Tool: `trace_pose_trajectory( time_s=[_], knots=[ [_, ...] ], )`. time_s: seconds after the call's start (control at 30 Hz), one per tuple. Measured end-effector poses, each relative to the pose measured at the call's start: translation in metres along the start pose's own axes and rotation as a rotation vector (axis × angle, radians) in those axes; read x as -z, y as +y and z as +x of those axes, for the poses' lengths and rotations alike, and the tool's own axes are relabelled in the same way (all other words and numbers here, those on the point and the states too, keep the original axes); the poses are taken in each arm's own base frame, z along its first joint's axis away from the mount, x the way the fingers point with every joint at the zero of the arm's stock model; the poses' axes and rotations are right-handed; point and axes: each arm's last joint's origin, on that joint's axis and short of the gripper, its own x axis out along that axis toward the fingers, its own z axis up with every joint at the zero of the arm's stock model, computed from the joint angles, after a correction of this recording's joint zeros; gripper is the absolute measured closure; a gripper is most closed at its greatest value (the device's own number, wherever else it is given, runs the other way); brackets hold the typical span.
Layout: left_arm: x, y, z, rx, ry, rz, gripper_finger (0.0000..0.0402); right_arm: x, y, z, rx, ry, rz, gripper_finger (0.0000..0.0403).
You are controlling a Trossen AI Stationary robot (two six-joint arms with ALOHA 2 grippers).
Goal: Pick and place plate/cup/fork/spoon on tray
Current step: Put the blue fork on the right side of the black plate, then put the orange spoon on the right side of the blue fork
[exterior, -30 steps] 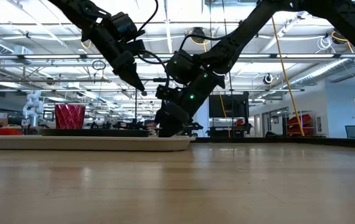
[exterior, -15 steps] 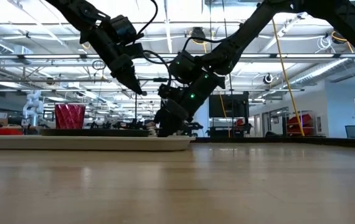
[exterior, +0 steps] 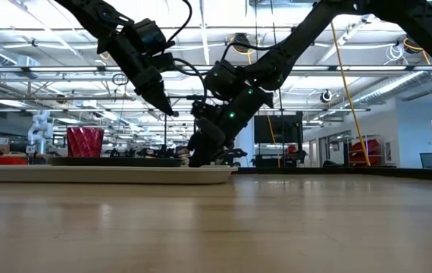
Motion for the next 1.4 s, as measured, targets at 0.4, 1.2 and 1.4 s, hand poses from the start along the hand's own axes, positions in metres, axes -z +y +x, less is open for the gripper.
trace_pose_trajectory(
  time_s=[0.4, 1.2, 1.4],
  knots=[
    [0.000, 0.000, 0.000, 0.004, 0.001, -0.006, 0.0321, 0.000, 0.007, 0.001, -0.007, 0.010, -0.010, 0.0238],
    [-0.008, 0.003, 0.000, -0.030, -0.080, -0.071, 0.0321, -0.015, 0.018, -0.027, -0.019, 0.002, -0.027, 0.0238],
    [-0.018, 0.008, -0.002, -0.070, -0.188, -0.087, 0.0321, -0.004, 0.023, -0.053, 0.056, 0.216, 0.019, 0.0238]
  ],
)
